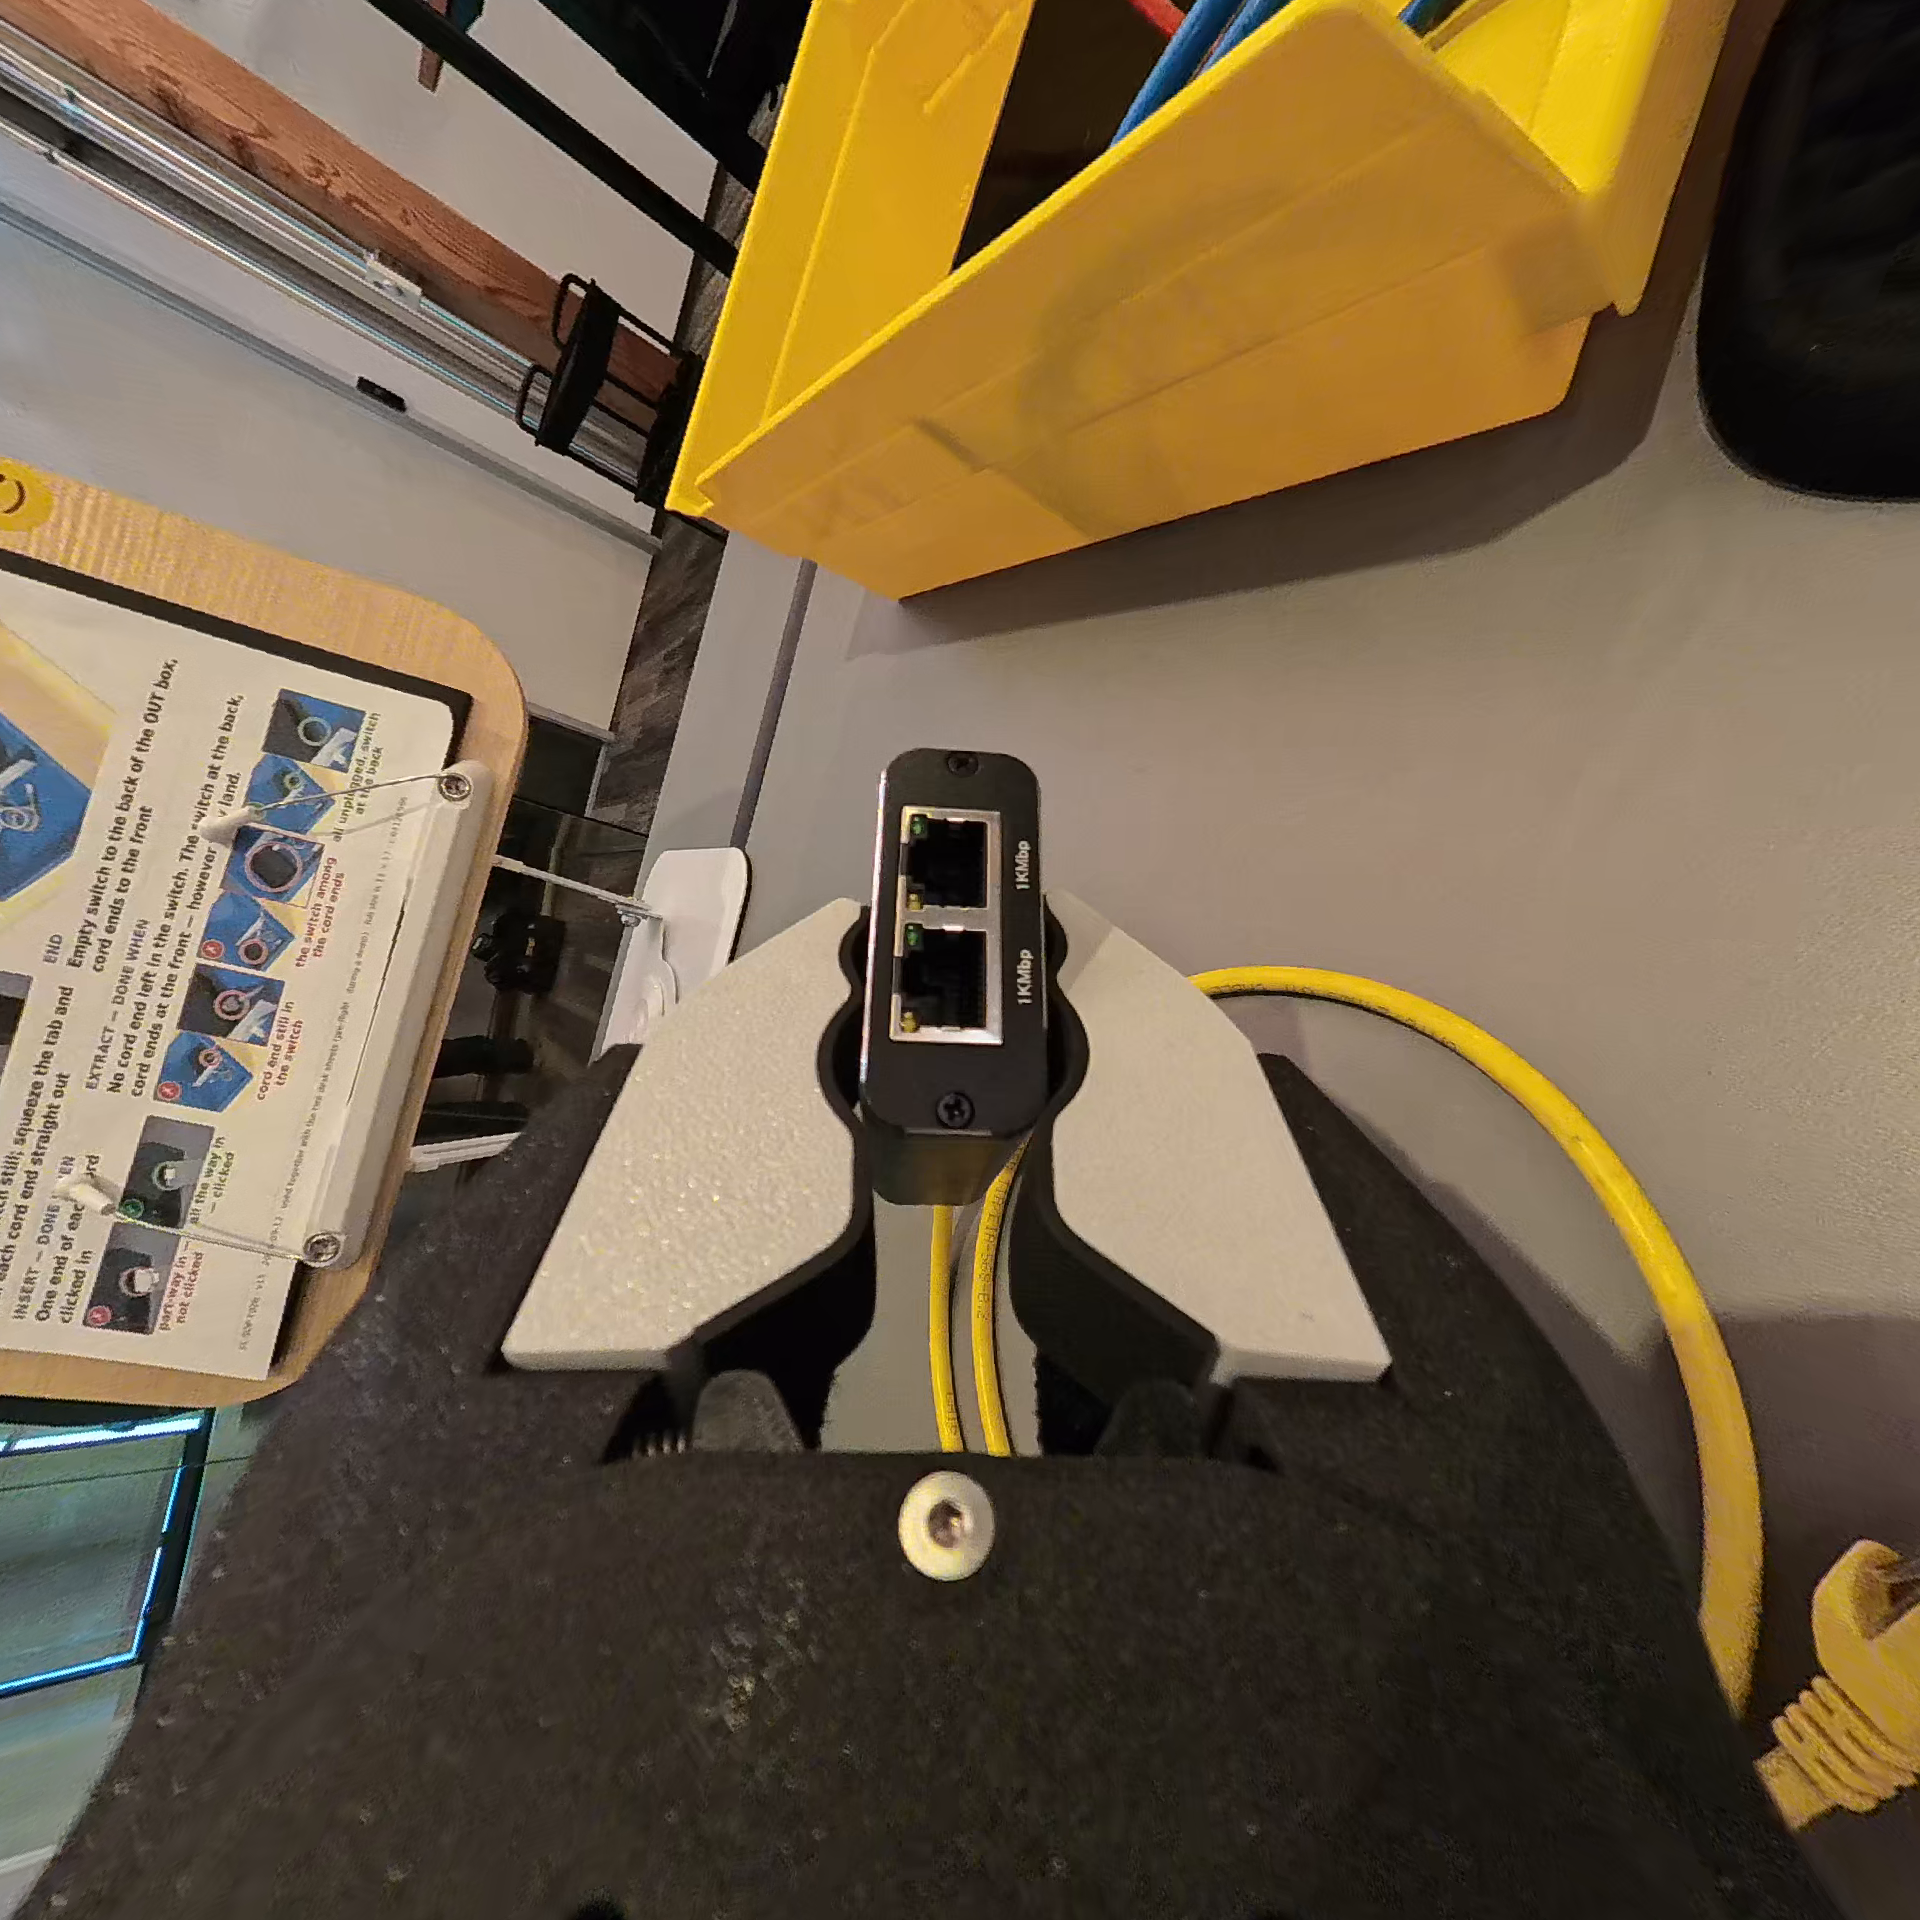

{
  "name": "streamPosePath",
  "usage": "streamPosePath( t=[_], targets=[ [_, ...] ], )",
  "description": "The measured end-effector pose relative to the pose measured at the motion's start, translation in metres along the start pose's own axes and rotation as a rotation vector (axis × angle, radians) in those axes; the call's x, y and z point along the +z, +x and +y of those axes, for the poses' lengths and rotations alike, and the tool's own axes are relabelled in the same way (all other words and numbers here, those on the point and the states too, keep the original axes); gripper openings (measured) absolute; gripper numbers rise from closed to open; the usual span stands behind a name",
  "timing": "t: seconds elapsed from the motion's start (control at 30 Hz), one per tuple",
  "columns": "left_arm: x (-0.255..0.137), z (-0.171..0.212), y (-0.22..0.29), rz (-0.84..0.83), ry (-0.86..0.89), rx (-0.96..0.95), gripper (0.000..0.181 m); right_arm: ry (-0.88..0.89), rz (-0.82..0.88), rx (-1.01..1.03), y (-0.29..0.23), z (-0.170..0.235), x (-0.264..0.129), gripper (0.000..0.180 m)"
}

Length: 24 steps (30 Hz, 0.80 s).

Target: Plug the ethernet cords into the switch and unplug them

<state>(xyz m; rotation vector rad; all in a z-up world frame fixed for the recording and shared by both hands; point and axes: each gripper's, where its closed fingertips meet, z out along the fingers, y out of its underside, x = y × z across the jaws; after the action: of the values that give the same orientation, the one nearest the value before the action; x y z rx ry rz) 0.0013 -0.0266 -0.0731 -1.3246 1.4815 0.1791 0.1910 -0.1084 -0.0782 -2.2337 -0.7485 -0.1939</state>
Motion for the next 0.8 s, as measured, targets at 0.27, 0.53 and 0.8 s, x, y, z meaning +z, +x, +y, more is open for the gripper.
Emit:
streamPosePath(
  t=[0.27,0.53,0.8],
  targets=[
    [0.002,-0.001,0.007,0.01,-0.012,0.035,0.026,0.033,0.027,0.033,-0.008,0.017,0.017,0.014],
    [0.002,0.001,0.005,0.012,-0.011,0.022,0.026,0.031,0.012,-0.101,0.013,-0.014,0.0,0.006],
    [0.003,0.001,0.008,0.019,-0.016,0.04,0.026,0.099,-0.061,-0.154,0.037,-0.043,0.008,0.006]
  ],
)
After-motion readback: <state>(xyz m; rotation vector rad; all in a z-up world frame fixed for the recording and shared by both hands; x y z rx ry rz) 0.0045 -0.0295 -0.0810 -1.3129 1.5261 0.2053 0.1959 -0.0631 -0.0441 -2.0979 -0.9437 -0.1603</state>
